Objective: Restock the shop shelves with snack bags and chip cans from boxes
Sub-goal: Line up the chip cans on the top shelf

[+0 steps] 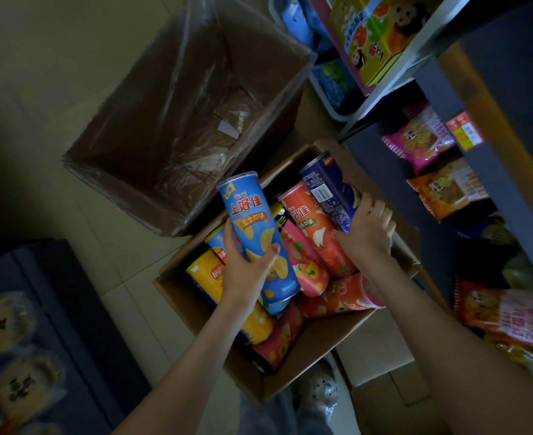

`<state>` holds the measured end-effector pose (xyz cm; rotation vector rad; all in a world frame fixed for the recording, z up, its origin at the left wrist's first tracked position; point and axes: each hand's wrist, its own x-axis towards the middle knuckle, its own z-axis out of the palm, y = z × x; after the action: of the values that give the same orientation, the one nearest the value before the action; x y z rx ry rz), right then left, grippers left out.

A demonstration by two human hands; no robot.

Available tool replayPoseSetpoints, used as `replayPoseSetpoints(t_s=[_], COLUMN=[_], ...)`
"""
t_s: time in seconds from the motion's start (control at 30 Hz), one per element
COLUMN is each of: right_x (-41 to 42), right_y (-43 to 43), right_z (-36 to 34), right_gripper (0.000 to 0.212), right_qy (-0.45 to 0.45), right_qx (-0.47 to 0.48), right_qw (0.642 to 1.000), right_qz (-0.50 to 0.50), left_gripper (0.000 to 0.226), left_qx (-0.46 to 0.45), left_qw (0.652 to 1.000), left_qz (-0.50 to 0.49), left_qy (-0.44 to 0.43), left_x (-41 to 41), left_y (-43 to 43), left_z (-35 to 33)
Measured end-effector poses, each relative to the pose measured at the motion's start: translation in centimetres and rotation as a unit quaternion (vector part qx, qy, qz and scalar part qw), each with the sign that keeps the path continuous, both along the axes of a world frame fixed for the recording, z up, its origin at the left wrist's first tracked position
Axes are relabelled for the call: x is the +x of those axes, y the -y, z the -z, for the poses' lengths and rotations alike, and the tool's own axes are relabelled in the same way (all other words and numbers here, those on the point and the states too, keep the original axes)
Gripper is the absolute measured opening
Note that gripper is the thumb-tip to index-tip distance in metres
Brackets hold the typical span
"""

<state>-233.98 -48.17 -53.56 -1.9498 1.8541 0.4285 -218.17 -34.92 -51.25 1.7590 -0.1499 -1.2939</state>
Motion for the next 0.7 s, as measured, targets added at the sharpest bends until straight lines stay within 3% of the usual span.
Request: replayPoseSetpoints(t_s=[0.13,0.27,0.43,0.57,0.7], right_x=[0.7,0.7,0.7,1.2,2.0], right_y=[-0.1,-0.2,-1.5,-2.3,-3.4], right_z=[-0.4,-1.8,-2.2,-1.5,-0.9], right_gripper=[0.083,0.08,0.071,0.078,0.075], right_qy=[-0.015,0.006,0.054,0.083,0.065], right_qx=[0.003,-0.018,-0.124,-0.142,-0.145], right_qw=[1.0,0.999,0.963,0.92,0.899], right_qz=[-0.002,-0.027,-0.233,-0.357,-0.409], left_gripper=[0.082,0.09,0.089,0.09,0.094], left_qx=[0.004,0.019,0.035,0.036,0.027], left_qw=[1.0,1.0,0.996,0.994,0.996], left_qz=[0.022,-0.022,-0.079,-0.091,-0.073], left_qy=[0.01,0.008,0.037,0.051,0.049], left_x=[0.7,1.9,4.6,6.5,7.4], left_y=[0.2,0.9,-0.8,-2.5,-3.8], left_z=[-0.5,-1.7,-2.7,-3.0,-2.8])
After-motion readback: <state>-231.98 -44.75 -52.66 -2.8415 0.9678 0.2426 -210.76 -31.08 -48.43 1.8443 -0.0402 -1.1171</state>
